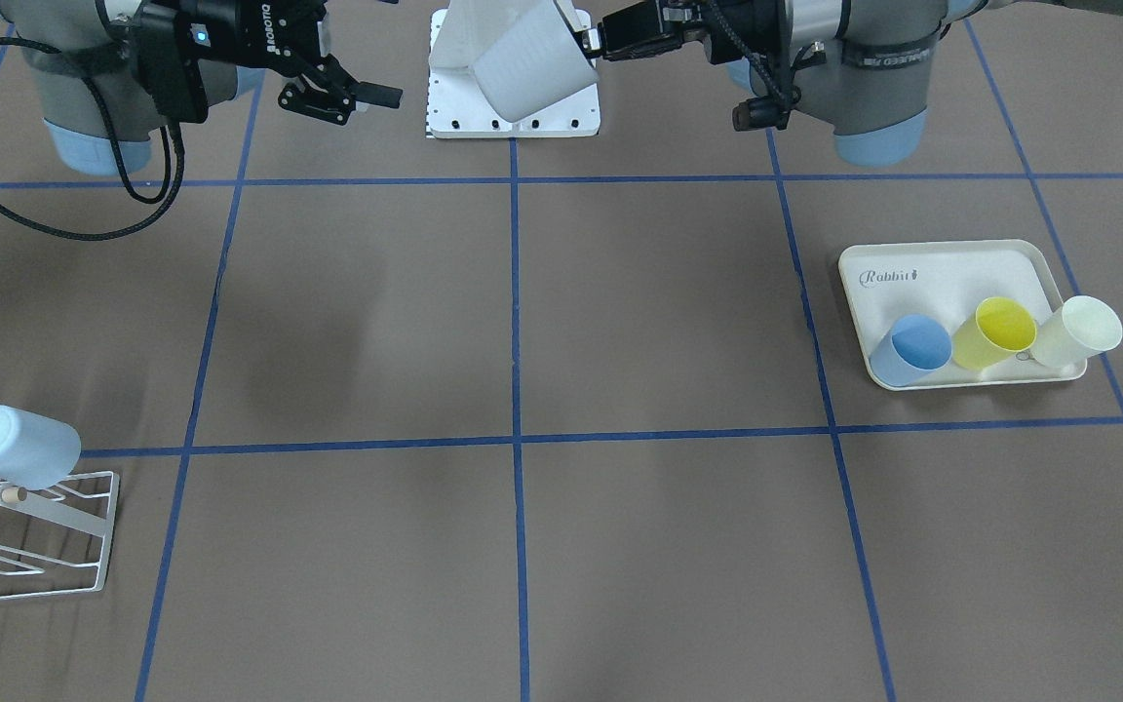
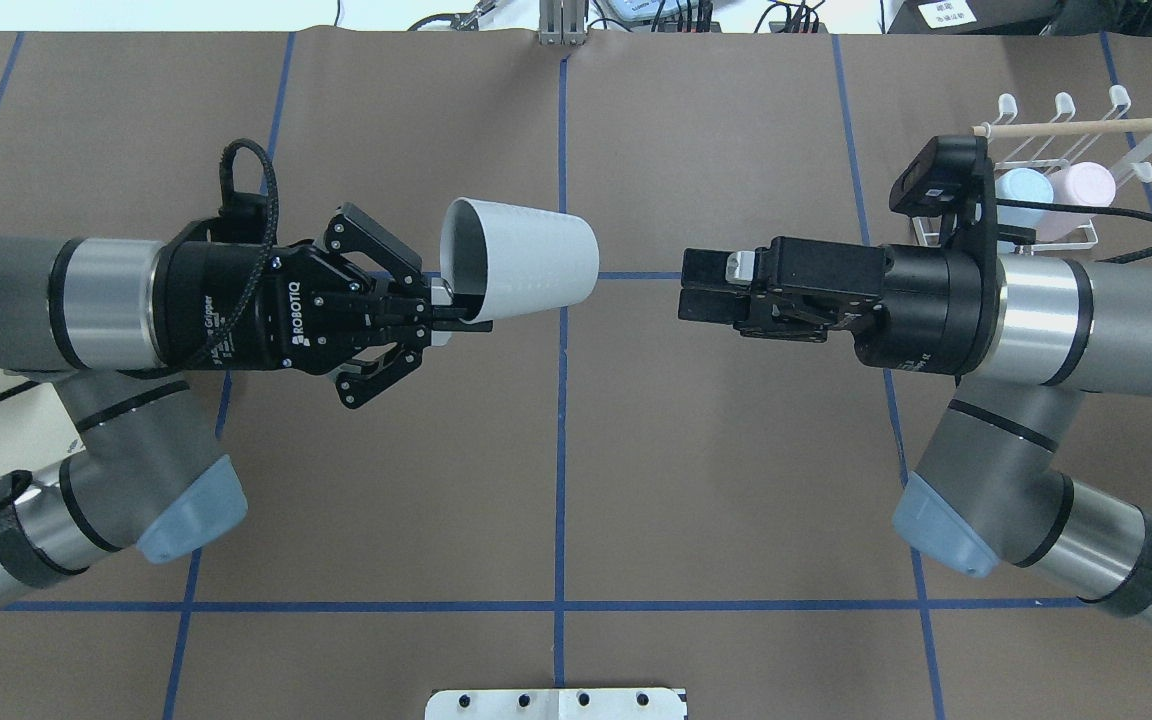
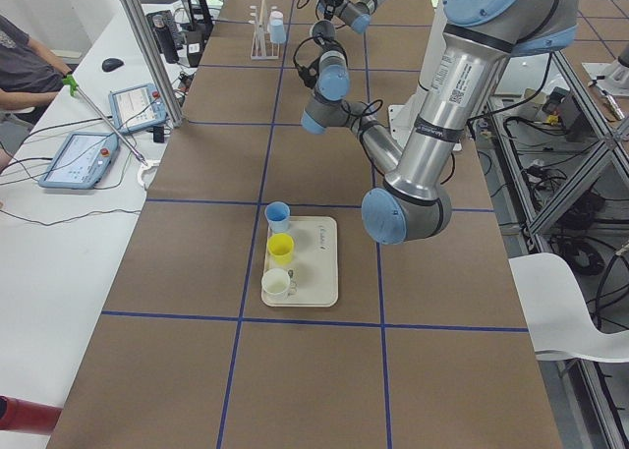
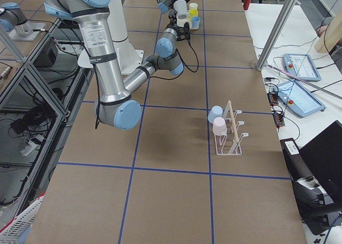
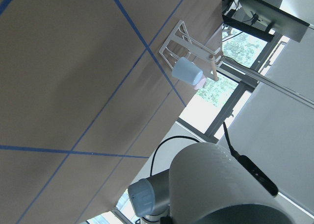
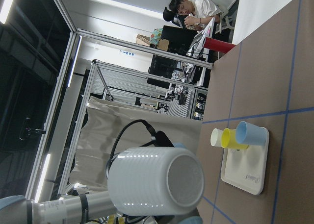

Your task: Transfer IKEA cup to right arm and place on rack

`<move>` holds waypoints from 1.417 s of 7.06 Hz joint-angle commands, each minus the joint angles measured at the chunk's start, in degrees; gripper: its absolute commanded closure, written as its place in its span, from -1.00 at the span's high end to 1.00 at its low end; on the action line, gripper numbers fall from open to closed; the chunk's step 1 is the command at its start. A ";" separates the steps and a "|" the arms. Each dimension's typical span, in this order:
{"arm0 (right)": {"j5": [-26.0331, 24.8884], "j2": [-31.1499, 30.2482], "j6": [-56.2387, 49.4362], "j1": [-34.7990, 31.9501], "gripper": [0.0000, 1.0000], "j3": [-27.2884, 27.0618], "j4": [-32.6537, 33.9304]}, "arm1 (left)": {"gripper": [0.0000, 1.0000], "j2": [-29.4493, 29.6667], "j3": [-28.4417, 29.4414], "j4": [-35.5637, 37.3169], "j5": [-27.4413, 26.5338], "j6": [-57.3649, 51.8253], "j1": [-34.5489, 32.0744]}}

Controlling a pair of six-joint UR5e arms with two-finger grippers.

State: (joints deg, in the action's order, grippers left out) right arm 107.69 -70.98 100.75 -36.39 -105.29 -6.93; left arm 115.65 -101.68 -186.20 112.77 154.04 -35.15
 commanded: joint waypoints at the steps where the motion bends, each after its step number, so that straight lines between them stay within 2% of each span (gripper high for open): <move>1: -4.31 2.59 1.64 2.19 0.97 -0.01 -0.45 | -1.00 1.49 0.95 -7.25 -9.05 2.15 6.66; 4: -6.78 4.62 1.64 3.60 0.97 0.43 -0.27 | -1.00 2.30 1.04 -7.25 -9.24 2.15 7.46; 7: -6.53 4.54 1.99 3.87 0.96 -0.01 -0.54 | -1.00 2.91 1.39 -7.25 -11.08 2.15 7.64; 8: -6.53 4.54 1.91 3.87 0.90 -0.01 -0.54 | -1.00 3.00 1.39 -7.25 -11.26 2.15 7.64; 10: -6.44 4.36 1.91 3.95 0.43 -0.01 -0.54 | -1.00 3.00 1.39 -7.34 -11.43 2.15 7.55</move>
State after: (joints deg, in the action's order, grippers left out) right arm 101.18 -66.52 102.66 -32.49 -105.28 -7.47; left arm 118.62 -100.29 -193.50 101.51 156.18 -27.57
